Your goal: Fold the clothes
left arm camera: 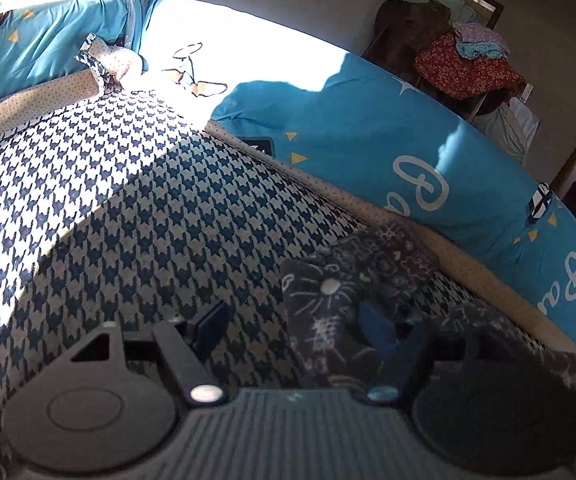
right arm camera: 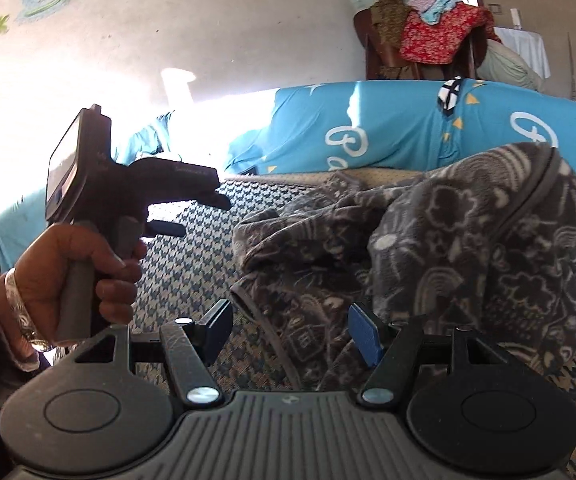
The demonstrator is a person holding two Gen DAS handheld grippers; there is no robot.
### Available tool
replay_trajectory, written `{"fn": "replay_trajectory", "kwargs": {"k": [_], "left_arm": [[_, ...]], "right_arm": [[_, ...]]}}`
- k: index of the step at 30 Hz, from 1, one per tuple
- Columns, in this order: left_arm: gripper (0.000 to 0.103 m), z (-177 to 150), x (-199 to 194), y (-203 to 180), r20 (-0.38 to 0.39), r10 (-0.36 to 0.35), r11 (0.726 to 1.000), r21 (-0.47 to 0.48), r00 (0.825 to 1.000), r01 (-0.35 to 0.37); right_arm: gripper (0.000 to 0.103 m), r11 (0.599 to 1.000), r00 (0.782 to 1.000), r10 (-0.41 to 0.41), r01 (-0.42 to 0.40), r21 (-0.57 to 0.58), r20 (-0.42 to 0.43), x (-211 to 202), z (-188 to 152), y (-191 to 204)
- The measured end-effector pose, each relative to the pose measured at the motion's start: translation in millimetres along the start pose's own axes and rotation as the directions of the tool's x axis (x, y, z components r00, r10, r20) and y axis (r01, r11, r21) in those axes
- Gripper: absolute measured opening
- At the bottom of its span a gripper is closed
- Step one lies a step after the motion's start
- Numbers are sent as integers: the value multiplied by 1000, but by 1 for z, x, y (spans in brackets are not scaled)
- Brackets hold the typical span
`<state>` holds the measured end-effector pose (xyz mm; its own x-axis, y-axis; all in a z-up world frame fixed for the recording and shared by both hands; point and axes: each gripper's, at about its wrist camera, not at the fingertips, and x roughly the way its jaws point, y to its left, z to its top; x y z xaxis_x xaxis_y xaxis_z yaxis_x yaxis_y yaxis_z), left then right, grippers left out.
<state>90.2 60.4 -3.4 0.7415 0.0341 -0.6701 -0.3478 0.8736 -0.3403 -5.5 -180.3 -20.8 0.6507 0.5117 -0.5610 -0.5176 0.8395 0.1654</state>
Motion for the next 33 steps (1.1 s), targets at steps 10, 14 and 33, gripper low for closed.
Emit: {"fn": "replay_trajectory", "kwargs": {"k": [10, 14, 33], "left_arm": [[88, -8, 9, -14, -66, -20, 995, 95, 998, 26], [94, -6, 10, -10, -76, -8, 996, 84, 997, 14], [103, 11, -10, -4, -62, -76, 990, 111, 995, 83]], "right_arm": [[64, 981, 991, -90, 70, -181, -102, 57, -25, 26], [64, 950, 982, -162, 128, -286, -98, 76, -34, 32], [8, 1000, 998, -24, 25, 16, -63, 75, -6, 5]]}}
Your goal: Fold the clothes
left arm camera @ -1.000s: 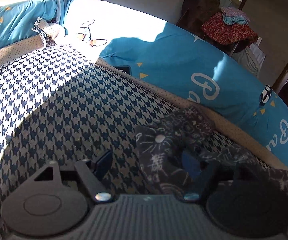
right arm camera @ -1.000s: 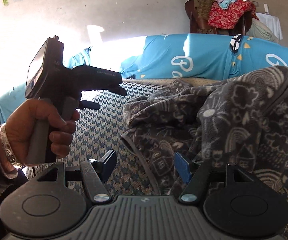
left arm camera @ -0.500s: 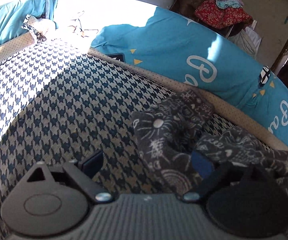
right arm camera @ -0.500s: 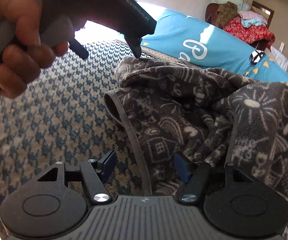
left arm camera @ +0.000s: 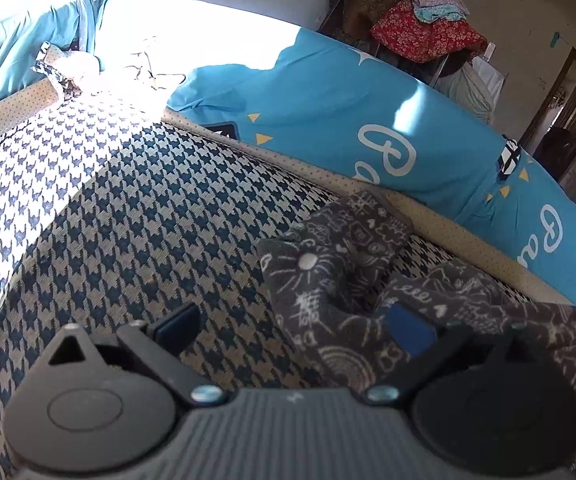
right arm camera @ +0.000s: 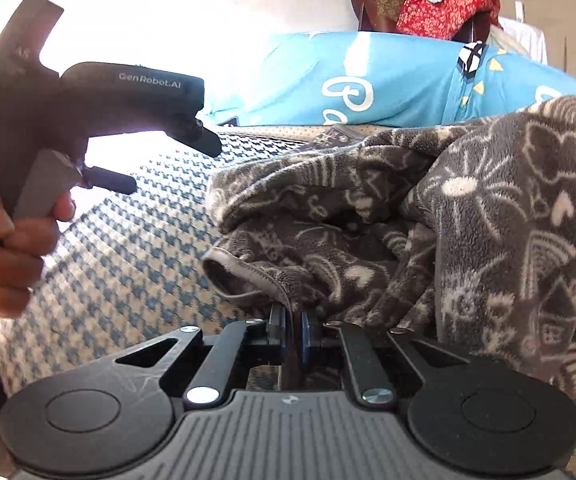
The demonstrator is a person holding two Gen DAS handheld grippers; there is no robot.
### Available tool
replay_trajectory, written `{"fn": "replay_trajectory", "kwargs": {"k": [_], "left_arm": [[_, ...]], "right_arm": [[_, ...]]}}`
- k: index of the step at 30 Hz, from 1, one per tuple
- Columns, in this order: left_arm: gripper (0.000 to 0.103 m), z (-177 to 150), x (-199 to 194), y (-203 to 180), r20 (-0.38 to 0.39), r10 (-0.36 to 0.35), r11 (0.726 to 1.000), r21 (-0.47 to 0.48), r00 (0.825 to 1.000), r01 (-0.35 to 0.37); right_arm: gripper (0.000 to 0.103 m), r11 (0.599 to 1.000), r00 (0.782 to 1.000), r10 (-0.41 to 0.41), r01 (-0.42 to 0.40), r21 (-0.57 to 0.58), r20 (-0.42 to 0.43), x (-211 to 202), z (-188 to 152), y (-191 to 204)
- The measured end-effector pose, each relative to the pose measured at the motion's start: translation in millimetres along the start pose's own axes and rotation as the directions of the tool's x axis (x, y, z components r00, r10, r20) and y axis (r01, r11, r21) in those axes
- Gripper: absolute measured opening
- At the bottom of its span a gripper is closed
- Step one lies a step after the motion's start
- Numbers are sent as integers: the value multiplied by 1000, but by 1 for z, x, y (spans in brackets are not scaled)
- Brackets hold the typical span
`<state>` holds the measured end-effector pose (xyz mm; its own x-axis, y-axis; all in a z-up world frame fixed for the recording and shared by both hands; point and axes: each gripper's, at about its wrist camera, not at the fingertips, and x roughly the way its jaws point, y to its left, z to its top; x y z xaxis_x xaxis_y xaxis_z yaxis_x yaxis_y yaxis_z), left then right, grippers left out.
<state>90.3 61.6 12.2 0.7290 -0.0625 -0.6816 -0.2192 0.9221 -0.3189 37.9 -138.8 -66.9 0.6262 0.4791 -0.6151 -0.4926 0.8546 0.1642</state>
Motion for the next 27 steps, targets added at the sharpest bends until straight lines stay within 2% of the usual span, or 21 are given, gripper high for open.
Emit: {"fn": "replay_trajectory", "kwargs": {"k": [3, 5, 8, 12, 16, 22, 25, 27], "left_arm": [[103, 3, -7, -2, 24, -4, 1000, 27, 1000, 4], [103, 4, -11, -2, 32, -13, 999, 36, 999, 12], [103, 3, -13, -1, 33, -13, 999, 45, 999, 12], [103, 4, -15, 1, 23, -40, 998, 39, 999, 39], [103, 4, -20, -2, 30, -94, 995, 47, 995, 92], [103, -2, -19, -21, -14, -215, 972, 94, 976, 215], [103, -9, -16, -34, -47, -248, 959, 127, 968, 252], [103, -13, -14, -43, -64, -256, 952, 155, 964, 263]], "right_arm": [[8, 982, 983, 185, -185, 43, 20, -13, 6, 8], [8, 971, 971, 238, -238, 3, 16, -20, 6, 20], [8, 968, 970, 244, -244, -61, 1, -26, 1, 34], [8, 952, 953, 304, -304, -33, -14, -28, -2, 34], [8, 908, 910, 408, -413, -68, -70, -35, -17, 50], [8, 810, 813, 529, -569, -141, -243, -30, -49, 96], [8, 789, 798, 514, -584, -191, -314, -27, -64, 112], [11, 794, 806, 494, -571, -207, -326, -26, -66, 112]]}}
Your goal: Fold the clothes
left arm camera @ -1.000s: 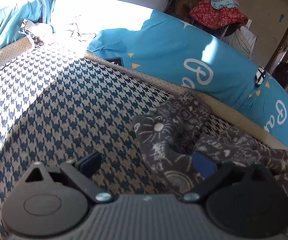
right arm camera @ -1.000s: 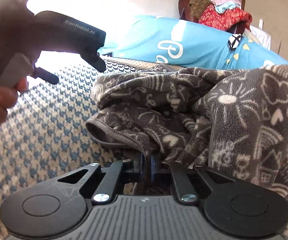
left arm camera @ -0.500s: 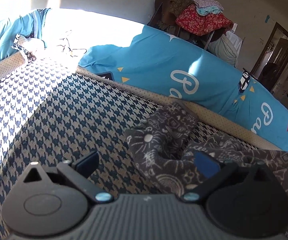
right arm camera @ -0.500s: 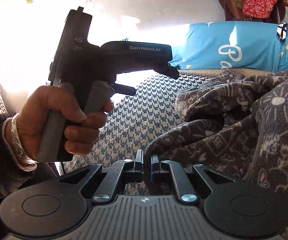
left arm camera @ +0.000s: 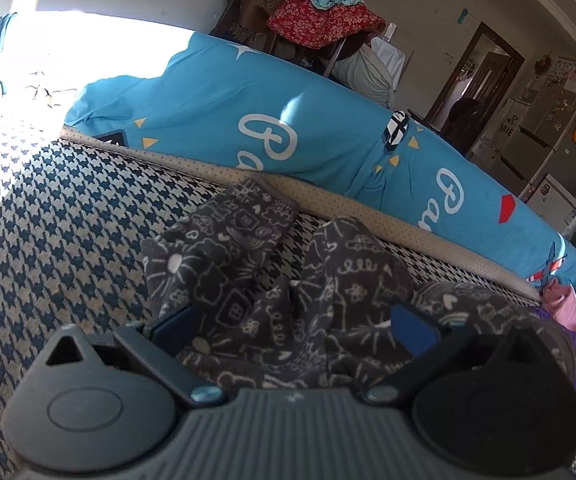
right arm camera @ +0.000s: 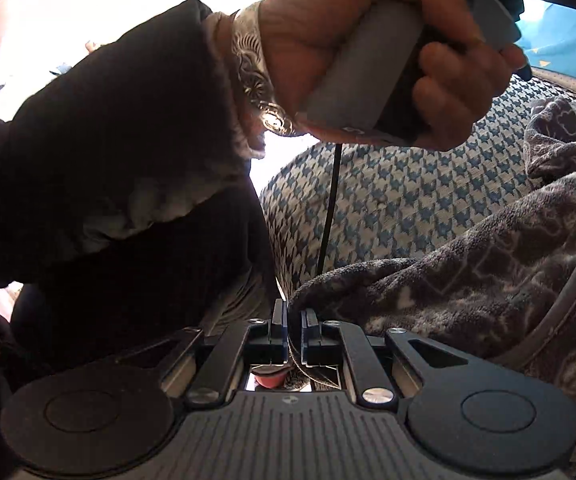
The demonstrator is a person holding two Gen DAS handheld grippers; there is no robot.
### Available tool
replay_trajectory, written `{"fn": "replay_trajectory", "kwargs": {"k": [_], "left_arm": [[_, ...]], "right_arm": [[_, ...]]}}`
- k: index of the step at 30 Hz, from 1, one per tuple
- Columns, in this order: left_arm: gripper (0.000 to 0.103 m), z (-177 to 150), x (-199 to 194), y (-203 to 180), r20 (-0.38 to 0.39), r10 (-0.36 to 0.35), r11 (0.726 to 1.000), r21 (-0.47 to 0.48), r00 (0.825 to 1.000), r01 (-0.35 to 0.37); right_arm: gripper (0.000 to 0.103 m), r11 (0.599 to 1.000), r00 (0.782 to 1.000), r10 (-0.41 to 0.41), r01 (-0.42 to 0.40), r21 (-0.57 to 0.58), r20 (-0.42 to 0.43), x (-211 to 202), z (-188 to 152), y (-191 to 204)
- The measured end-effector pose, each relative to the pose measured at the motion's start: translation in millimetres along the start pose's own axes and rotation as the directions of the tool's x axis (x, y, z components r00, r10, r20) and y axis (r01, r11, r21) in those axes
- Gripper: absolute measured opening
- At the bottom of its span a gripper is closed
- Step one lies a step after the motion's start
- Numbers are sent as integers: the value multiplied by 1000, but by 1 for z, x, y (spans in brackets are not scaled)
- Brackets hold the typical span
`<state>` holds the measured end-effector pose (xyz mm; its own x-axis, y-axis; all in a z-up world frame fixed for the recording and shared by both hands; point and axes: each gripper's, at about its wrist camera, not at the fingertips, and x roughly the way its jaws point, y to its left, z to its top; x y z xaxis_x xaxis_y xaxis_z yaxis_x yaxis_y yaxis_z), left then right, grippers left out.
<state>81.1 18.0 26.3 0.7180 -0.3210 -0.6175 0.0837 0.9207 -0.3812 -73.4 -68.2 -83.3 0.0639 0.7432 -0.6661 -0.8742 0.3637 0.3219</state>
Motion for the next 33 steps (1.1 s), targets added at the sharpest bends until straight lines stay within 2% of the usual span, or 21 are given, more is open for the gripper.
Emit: {"fn": "replay_trajectory", "kwargs": {"k": [5, 10, 13, 16, 19, 24, 27, 30, 33], "left_arm": [[103, -13, 23, -10, -72, 32, 999, 17, 997, -31], [103, -21, 35, -13, -109, 117, 992, 57, 987, -111], [103, -24, 40, -13, -128, 157, 986, 77, 979, -148], [103, -28, 48, -11, -151, 164, 985, 69, 975, -155], [103, -32, 55, -11, -164, 198, 979, 83, 966, -186], [103, -39, 63, -12, -176, 267, 961, 120, 948, -248], [103, -41, 64, -12, -178, 286, 956, 125, 942, -266], [103, -42, 65, -9, -181, 298, 953, 122, 937, -279], [103, -43, 66, -2, -191, 318, 948, 96, 929, -305]], "right_arm": [[19, 999, 999, -28, 29, -17, 42, -18, 5, -4], [27, 996, 989, -85, 89, -29, 118, -50, 12, -11], [36, 993, 976, -118, 120, 0, 184, -74, 14, -20], [38, 985, 950, -175, 166, 54, 258, -100, 16, -32], [39, 966, 912, -259, 238, 104, 317, -126, 20, -41], [45, 906, 827, -422, 364, 219, 371, -166, 17, -64], [45, 858, 774, -506, 406, 314, 381, -203, 12, -85], [46, 790, 712, -602, 465, 400, 362, -222, 6, -99], [47, 723, 665, -665, 459, 516, 340, -242, -7, -119]]}}
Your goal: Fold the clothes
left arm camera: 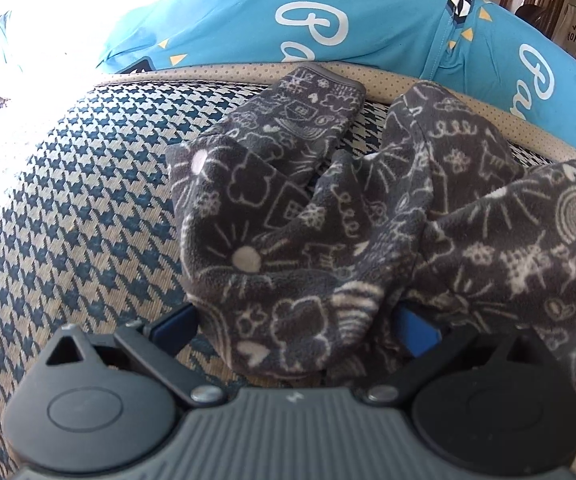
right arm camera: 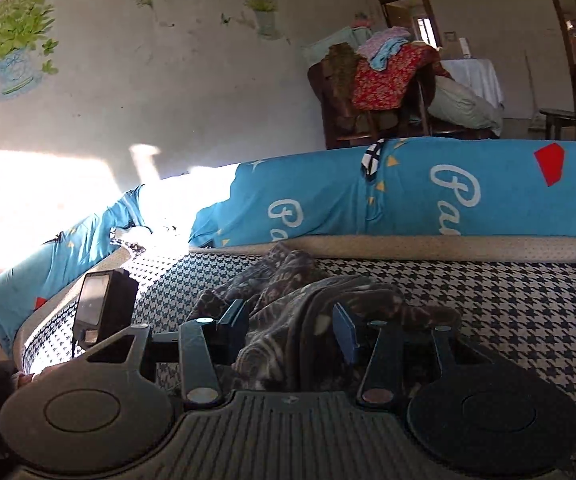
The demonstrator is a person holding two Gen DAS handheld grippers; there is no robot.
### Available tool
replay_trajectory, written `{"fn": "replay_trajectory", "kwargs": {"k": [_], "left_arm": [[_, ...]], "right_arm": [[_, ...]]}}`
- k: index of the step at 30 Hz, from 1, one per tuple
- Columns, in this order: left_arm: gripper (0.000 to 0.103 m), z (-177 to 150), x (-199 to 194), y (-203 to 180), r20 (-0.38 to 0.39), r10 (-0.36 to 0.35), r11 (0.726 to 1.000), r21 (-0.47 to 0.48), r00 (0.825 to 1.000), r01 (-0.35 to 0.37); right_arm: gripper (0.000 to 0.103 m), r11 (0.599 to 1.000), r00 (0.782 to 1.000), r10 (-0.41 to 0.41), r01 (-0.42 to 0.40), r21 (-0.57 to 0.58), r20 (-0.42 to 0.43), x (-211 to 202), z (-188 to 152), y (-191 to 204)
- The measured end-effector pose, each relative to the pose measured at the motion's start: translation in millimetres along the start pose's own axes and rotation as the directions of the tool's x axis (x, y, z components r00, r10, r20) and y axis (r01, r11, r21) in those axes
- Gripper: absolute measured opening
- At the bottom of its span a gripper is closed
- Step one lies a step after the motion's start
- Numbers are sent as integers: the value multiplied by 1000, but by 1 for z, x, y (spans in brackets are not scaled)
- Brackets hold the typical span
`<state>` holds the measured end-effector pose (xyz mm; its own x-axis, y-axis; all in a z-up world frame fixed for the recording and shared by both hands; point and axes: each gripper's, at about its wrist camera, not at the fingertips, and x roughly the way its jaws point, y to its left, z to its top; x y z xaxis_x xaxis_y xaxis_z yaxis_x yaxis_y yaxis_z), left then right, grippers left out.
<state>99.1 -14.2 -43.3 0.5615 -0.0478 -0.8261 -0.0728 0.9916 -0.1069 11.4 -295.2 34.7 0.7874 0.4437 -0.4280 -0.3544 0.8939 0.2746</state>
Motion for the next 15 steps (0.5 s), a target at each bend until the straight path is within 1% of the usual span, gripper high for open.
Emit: {"fn": "replay_trajectory", "kwargs": {"k": [3, 4, 5, 6, 7, 8, 11, 13, 15], "left_arm": [[103, -1, 4, 10, -19, -7, 999, -48, 1000, 7], [103, -1, 4, 11, -19, -5, 999, -53, 1000, 4], [103, -2, 4, 11, -15, 11, 999, -47, 1000, -12], [103, -3, 4, 11, -11, 49, 998, -35, 999, -49], [103, -3, 5, 11, -12, 90, 996, -21, 996, -90], [103, -4, 7, 13, -13, 99, 995, -20, 995, -99], [103, -3, 7, 17, -17, 83, 996, -31, 996, -83], [103, -3, 6, 17, -17, 81, 996, -26, 997, -81], [103, -3, 5, 19, -22, 75, 997, -32, 997, -76]], "right_arm": [[49, 988, 995, -104, 104, 115, -7, 1, -1, -26], [52, 978, 990, -143, 143, 153, -12, 2, -2, -35], [54, 963, 984, -177, 177, 205, -20, 4, -3, -47], [57, 940, 978, -207, 208, 270, -31, 6, -5, -60], [58, 915, 974, -224, 225, 335, -43, 8, -8, -73], [58, 890, 975, -217, 220, 400, -54, 11, -11, -84], [59, 798, 978, -185, 204, 566, -93, 22, -26, -114], [60, 748, 979, -164, 203, 632, -121, 35, -34, -123], [61, 700, 982, -137, 187, 690, -127, 45, -43, -129]]}}
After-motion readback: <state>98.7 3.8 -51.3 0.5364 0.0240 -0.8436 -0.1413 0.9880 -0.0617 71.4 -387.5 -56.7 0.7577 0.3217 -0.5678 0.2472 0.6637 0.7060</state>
